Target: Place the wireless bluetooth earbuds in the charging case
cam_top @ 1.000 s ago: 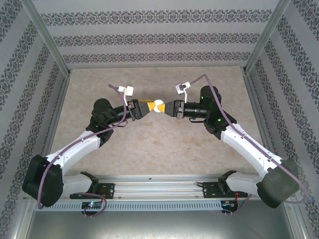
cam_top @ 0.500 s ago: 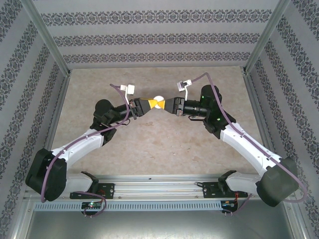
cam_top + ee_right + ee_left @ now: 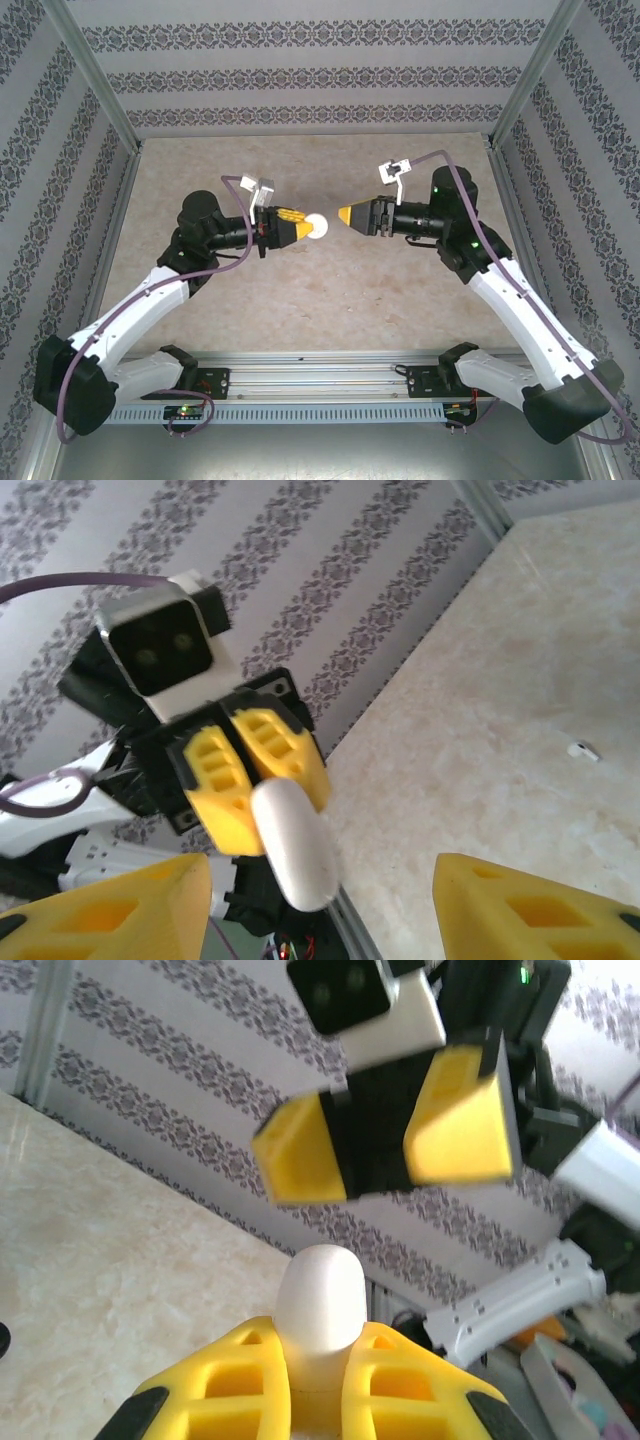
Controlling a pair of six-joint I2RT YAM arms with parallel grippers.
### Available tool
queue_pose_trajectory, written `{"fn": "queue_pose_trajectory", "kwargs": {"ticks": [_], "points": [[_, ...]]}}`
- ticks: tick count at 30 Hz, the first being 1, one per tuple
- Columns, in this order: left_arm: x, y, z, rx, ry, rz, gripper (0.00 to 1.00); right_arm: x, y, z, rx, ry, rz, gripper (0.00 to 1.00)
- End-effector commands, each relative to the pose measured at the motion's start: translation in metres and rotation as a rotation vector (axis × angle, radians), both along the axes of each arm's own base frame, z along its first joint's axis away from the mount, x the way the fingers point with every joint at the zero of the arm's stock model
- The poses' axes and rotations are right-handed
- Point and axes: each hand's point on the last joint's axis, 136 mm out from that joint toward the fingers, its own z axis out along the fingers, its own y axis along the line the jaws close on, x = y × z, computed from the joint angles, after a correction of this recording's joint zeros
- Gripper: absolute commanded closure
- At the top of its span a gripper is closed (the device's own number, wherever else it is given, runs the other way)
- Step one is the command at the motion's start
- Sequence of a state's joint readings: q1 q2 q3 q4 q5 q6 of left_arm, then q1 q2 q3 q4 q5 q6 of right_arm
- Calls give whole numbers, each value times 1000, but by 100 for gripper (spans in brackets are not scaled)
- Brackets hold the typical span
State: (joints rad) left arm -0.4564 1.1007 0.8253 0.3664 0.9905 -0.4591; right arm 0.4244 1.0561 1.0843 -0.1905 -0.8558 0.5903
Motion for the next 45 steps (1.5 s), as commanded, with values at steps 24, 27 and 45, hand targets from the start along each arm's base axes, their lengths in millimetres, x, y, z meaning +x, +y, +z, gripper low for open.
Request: {"fn": "queue_pose_trajectory", "kwargs": {"ticks": [24, 27, 45], "points": [[-30, -5, 15, -15, -94, -193, 96, -42, 50, -24, -155, -31, 269, 55], [-29, -5, 17, -18, -94, -195, 96, -41, 51, -26, -161, -27, 275, 64], [-17, 2, -11, -42, -20, -65, 49, -27, 49, -23, -143, -88, 208, 86]]}}
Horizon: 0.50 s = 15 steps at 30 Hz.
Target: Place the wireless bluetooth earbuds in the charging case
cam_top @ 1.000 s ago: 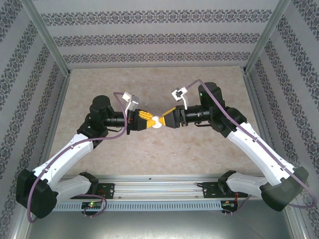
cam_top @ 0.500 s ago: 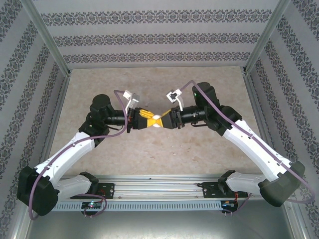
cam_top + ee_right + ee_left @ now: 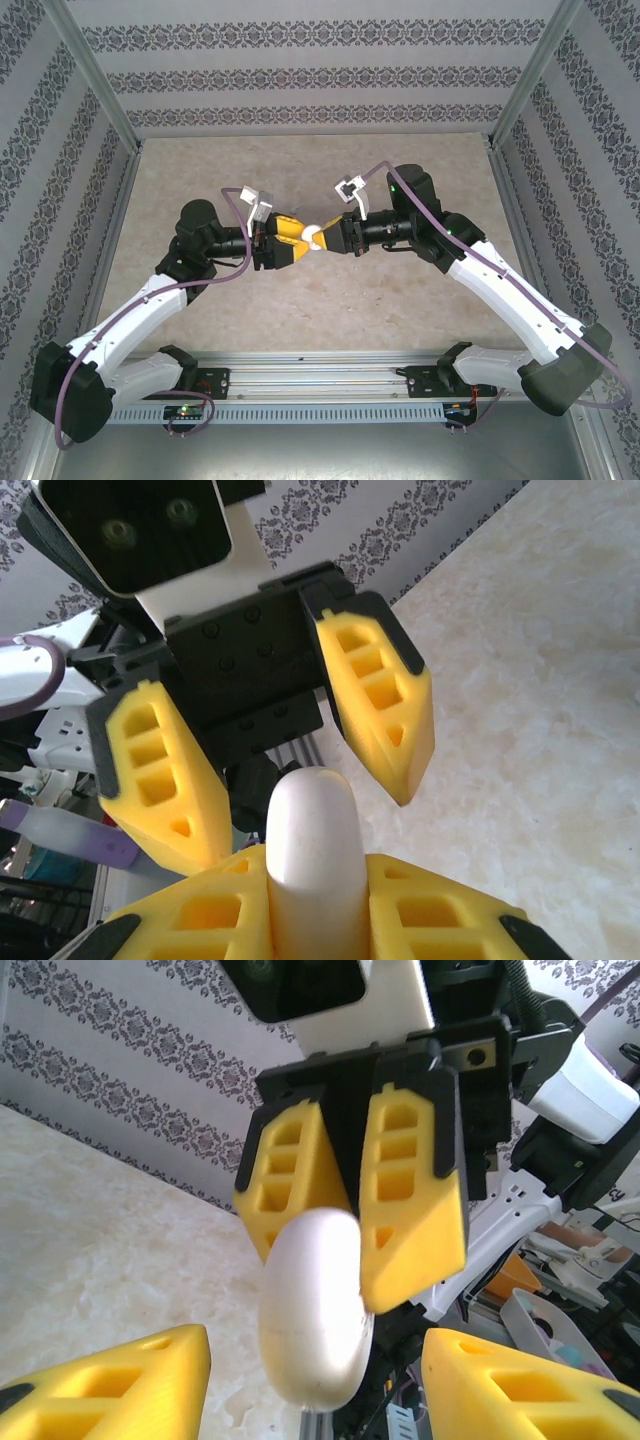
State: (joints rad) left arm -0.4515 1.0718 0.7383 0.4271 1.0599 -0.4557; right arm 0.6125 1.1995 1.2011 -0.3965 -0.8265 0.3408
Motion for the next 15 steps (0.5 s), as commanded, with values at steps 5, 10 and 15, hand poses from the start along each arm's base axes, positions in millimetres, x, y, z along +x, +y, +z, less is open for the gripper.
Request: {"fn": "queue_pose_trajectory", "kwargs": {"ticks": [5, 10, 15], "points": [[4, -3, 10, -86, 12, -18, 57, 1, 2, 10, 38, -35, 8, 86], [7, -7, 12, -110, 25, -47, 63, 0, 4, 10, 42, -28, 21, 86], [8, -11, 13, -119, 34, -75, 73, -1, 4, 9, 40, -25, 20, 86]]}}
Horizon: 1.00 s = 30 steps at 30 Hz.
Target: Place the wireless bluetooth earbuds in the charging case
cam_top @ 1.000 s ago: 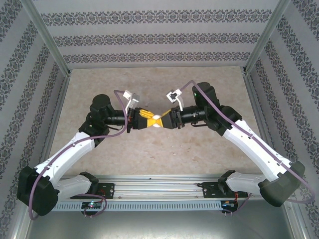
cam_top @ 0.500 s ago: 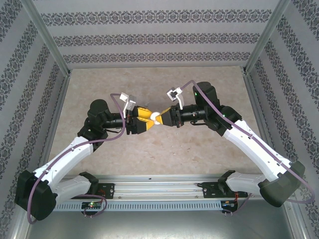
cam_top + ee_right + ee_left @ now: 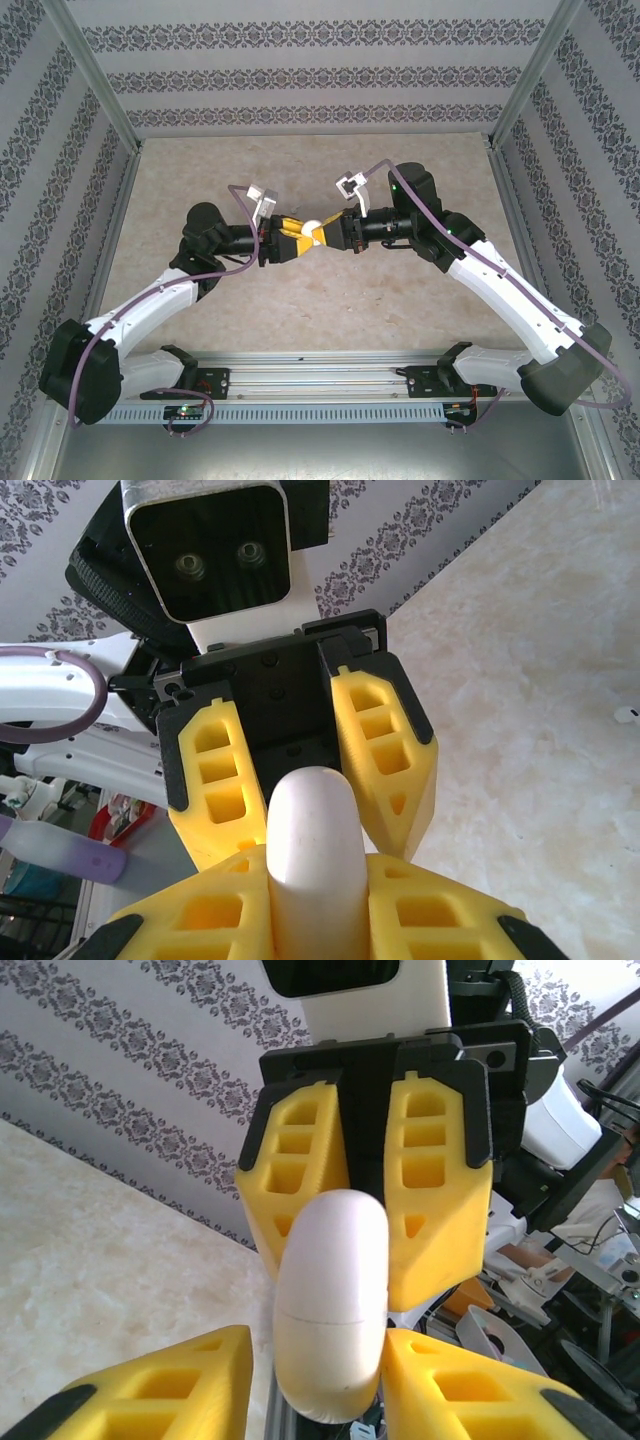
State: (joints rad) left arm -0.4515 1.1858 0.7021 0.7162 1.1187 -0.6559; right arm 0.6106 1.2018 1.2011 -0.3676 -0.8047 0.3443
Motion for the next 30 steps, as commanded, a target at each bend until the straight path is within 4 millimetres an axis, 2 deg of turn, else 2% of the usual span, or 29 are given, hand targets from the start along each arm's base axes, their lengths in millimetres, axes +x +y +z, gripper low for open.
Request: {"fn": "queue_pose_trajectory", "kwargs": {"ticks": [1, 5, 7, 14, 18, 23, 26, 30], "points": [[1, -2, 15, -43, -33, -9, 76, -8, 4, 6, 33, -2, 45, 86], [1, -2, 15, -46, -43, -15, 93, -7, 4, 6, 32, 3, 50, 86], [0, -2, 15, -46, -54, -16, 99, -6, 5, 4, 27, 9, 47, 82], [-13, 6, 9, -36, -197, 5, 100, 21, -7, -14, -2, 74, -62, 61], [-17, 11, 3, -7, -239, 44, 100, 36, -14, -22, 12, 128, -107, 57], [-17, 15, 0, 14, -256, 90, 100, 39, -12, -21, 26, 154, -99, 54], [-11, 17, -7, 46, -242, 136, 100, 36, -10, -16, 44, 157, -87, 52], [3, 27, -25, 120, -213, 251, 100, 40, -18, -11, 40, 157, -144, 49]]}}
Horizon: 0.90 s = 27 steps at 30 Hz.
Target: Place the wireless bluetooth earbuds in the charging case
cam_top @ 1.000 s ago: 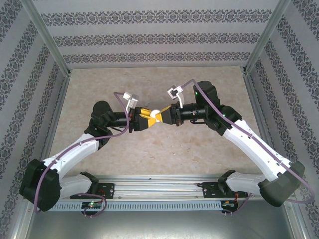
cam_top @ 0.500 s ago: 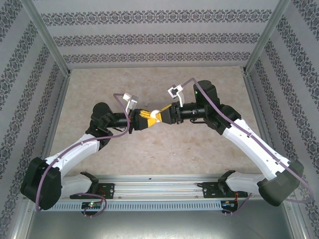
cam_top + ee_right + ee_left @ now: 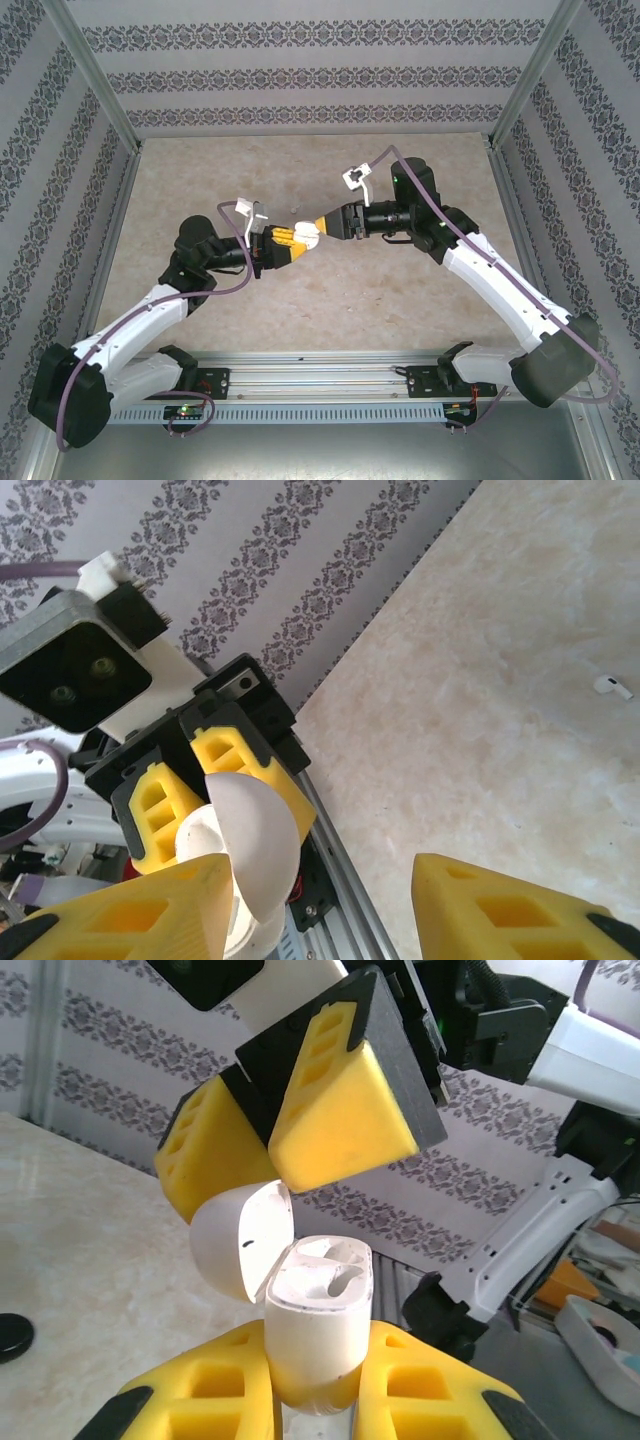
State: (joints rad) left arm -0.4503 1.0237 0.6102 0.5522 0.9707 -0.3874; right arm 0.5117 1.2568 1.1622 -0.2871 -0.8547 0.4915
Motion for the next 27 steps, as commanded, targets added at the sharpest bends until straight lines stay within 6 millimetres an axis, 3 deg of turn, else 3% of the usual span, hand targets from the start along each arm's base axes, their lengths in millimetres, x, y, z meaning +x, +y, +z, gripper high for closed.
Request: {"fn": "queue_pose_trajectory", "kwargs": {"ticks": [1, 7, 11, 15, 21, 27], "points": [[11, 13, -14, 62, -26, 127, 100, 5, -9, 7, 1, -5, -63, 48], [27, 47, -36, 96, 63, 315, 100, 23, -20, -9, -97, 37, -178, 46], [32, 77, -49, 131, 112, 470, 100, 47, -25, -44, -219, 136, -292, 46], [23, 92, -54, 146, 114, 515, 100, 71, -17, -83, -344, 193, -379, 47], [7, 102, -62, 213, 131, 533, 100, 94, 43, -127, -538, 130, -300, 49], [-5, 103, -58, 196, 138, 516, 100, 117, 106, -160, -607, 116, -205, 51]]}}
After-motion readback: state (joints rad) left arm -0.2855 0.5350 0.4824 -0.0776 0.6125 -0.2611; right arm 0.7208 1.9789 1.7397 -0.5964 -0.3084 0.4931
